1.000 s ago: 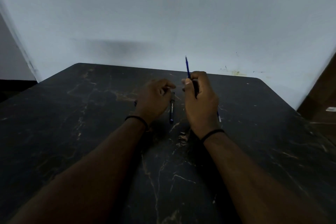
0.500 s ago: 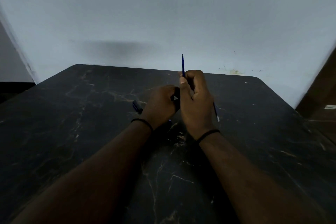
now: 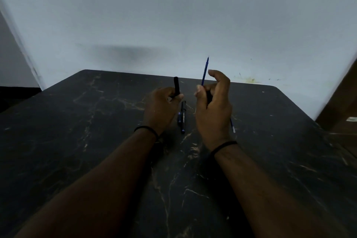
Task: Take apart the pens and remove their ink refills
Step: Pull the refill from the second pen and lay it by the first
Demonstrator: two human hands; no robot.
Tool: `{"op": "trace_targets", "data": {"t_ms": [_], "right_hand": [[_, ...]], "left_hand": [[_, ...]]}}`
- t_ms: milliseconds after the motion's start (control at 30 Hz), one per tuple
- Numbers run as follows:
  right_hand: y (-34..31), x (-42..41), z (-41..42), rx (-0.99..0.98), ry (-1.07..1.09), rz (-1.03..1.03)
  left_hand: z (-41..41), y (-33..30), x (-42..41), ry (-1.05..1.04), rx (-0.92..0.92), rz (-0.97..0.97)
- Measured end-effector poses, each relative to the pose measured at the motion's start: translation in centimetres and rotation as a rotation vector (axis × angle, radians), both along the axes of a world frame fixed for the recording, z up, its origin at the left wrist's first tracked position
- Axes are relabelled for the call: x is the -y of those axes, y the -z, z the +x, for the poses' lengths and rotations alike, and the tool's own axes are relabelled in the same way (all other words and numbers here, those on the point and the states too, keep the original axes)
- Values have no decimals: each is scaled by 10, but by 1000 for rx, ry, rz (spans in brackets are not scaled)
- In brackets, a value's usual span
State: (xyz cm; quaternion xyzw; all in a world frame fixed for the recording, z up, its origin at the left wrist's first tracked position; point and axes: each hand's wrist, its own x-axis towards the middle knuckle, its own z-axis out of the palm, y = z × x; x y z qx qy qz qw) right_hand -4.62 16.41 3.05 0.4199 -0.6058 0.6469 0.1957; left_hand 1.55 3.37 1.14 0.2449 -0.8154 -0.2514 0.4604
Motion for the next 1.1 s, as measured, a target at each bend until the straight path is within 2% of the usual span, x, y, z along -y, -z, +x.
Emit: {"op": "trace_targets", "data": {"t_ms": [233, 333, 533, 967, 1100], "right_hand": [[8, -6, -40, 146, 242, 230], [9, -15, -57, 235, 366, 453], [10, -26, -72, 291, 391, 806], [18, -23, -72, 269, 449, 879], [18, -23, -72, 207, 502, 888]], "left_hand": [[0, -3, -4, 14, -23, -7], [1, -3, -2, 4, -34, -3], [1, -2, -2, 2, -23, 5], [0, -3, -4, 18, 1, 57], [0, -3, -5, 16, 5, 49]]}}
